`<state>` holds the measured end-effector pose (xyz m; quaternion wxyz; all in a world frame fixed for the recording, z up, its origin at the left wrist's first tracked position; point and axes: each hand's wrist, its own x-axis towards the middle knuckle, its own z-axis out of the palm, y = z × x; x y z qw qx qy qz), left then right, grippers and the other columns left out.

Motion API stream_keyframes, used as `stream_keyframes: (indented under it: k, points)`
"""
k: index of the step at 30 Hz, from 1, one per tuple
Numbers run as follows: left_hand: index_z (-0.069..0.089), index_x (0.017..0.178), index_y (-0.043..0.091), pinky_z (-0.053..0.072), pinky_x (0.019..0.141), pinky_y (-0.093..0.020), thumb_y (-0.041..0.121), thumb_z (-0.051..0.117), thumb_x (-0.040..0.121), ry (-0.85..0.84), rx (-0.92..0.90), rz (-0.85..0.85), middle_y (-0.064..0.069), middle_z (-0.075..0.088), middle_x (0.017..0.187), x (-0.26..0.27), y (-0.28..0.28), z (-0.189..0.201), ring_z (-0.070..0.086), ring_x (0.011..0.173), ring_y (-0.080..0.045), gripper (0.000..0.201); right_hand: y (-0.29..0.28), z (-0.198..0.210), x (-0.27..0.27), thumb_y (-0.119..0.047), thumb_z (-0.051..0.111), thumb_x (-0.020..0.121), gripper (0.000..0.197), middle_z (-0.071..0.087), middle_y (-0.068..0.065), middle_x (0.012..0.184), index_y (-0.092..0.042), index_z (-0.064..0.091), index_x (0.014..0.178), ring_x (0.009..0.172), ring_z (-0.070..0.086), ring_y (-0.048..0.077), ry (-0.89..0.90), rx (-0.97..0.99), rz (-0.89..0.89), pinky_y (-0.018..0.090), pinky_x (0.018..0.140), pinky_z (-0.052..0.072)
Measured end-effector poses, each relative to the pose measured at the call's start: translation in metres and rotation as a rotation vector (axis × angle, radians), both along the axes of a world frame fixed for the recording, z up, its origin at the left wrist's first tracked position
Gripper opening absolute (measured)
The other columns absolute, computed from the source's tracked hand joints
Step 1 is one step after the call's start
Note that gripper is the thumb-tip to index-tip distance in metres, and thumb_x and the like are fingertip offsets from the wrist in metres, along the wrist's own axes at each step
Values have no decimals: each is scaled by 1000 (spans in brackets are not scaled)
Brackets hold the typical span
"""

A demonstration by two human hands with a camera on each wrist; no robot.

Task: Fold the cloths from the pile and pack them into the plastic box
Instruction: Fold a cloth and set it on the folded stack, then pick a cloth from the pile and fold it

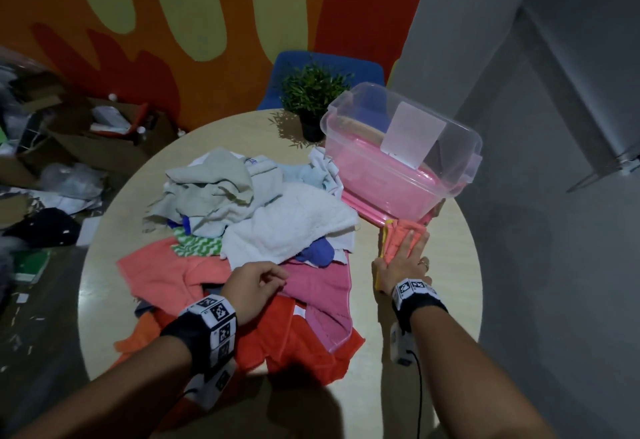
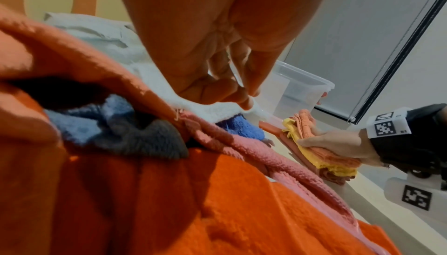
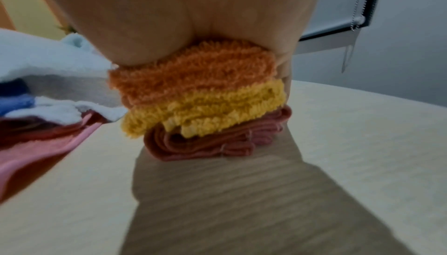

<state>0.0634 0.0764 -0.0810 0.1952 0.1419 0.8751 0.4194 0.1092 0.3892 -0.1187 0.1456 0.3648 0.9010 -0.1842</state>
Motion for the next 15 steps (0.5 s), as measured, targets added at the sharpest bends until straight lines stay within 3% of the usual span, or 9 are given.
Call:
stream_keyframes:
  k: [4,6,9,12,13,15]
  points:
    - [75,90,22,42,63,-8,12,72,88,28,-31,-95,10,71,78,-2,-14,14,60,65,5,11,3,19,7,-65,48,90,92,-22,0,163,-30,-7,156,147,12,43,67,-24,8,61,114,25]
    - [76,92,19,40,59,-6,11,69,88,41,-83,-169,8,72,80,0,-21,20,58,61,9,12,-2,34,13,-59,51,91,79,-11,2,165,-27,15,155,147,12,41,135,39,2,61,114,24]
    - [75,100,18,41,62,-3,8,68,86,31,-186,-271,9,72,90,7,-27,21,57,62,11,18,-22,50,24,-41,60,91,54,17,7,161,-19,47,139,139,28,41,340,133,21,56,110,32]
    - [67,121,20,45,89,-11,8,74,82,21,-288,-490,5,67,116,21,-30,12,54,87,10,42,-62,56,36,-27,64,90,24,55,7,128,-17,63,112,115,52,29,474,33,160,41,100,43]
    - [61,131,23,42,97,-17,12,74,80,66,-337,-584,4,60,125,27,-30,4,51,102,1,53,-79,56,41,-24,63,90,13,63,4,111,-17,66,100,102,58,23,465,-53,226,37,94,48]
    - [51,139,33,44,97,-32,19,72,81,180,-476,-728,0,45,132,42,-28,-11,47,114,-19,63,-112,50,53,-21,61,87,10,68,2,82,-17,66,80,74,63,17,369,-246,387,39,78,56]
